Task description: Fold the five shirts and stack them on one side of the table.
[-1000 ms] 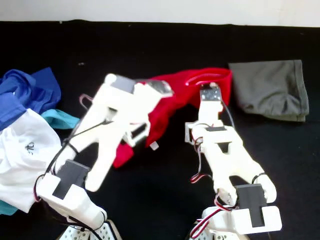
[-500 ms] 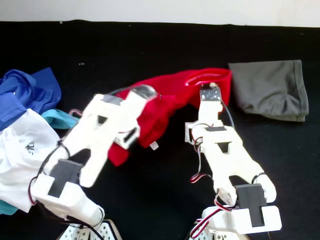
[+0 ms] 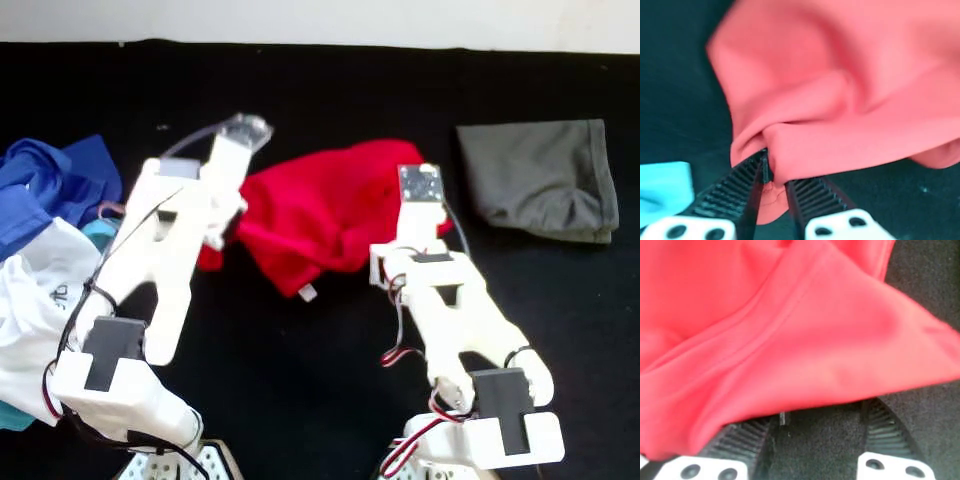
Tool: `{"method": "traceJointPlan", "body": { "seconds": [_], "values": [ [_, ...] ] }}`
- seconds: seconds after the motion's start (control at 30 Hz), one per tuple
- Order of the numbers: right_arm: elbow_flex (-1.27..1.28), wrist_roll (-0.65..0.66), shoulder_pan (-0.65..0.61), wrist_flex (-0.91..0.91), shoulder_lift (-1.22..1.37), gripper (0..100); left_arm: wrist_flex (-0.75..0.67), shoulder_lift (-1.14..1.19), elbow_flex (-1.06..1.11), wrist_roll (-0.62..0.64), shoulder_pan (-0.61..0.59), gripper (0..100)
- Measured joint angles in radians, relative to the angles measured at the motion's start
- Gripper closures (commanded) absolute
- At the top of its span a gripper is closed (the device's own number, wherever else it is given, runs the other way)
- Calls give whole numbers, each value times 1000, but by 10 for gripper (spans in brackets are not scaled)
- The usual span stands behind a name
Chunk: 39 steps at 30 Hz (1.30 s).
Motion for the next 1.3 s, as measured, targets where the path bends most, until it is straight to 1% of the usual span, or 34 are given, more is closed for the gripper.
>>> {"method": "traceJointPlan", "body": {
  "seconds": [0.07, 0.17, 0.3, 0.33, 0.4, 0.5, 0.57, 0.7, 0.83, 0.9, 0.97, 1.07, 1.13, 1.2, 1.3],
  "values": [
    [0, 0, 0, 0, 0, 774, 15, 0, -101, 0, 0, 991],
    [0, 0, 0, 0, 0, 774, 2, 0, -242, 0, -18, 990],
    [0, 0, 0, 0, 0, 774, -117, 0, -338, 0, -55, 985],
    [0, 0, 0, 0, 0, 774, -153, 0, -342, 0, -69, 972],
    [0, 0, 0, 0, 0, 774, -204, 0, -345, 0, -103, 915],
    [0, 0, 0, 0, 0, 774, -227, 35, -348, 0, -169, 829],
    [0, 0, 0, 0, 0, 774, -230, 81, -351, 0, -222, 808],
    [0, 0, 0, 0, 0, 774, -209, 133, -351, 0, -322, 808],
    [0, 0, 0, 0, 0, 774, -100, 133, -353, 0, -347, 808],
    [0, 0, 0, 0, 0, 774, -15, 133, -356, 0, -327, 808],
    [0, 0, 0, 0, 0, 774, 87, 121, -356, 0, -282, 808],
    [0, 0, 0, 0, 0, 774, 255, 100, -356, 0, -169, 808],
    [0, 0, 0, 0, 0, 774, 341, 100, -356, 0, -84, 808],
    [0, 0, 0, 0, 0, 774, 382, 100, -356, 0, -8, 806],
    [0, 0, 0, 0, 0, 774, 396, 98, -344, 0, 87, 805]
  ]
}}
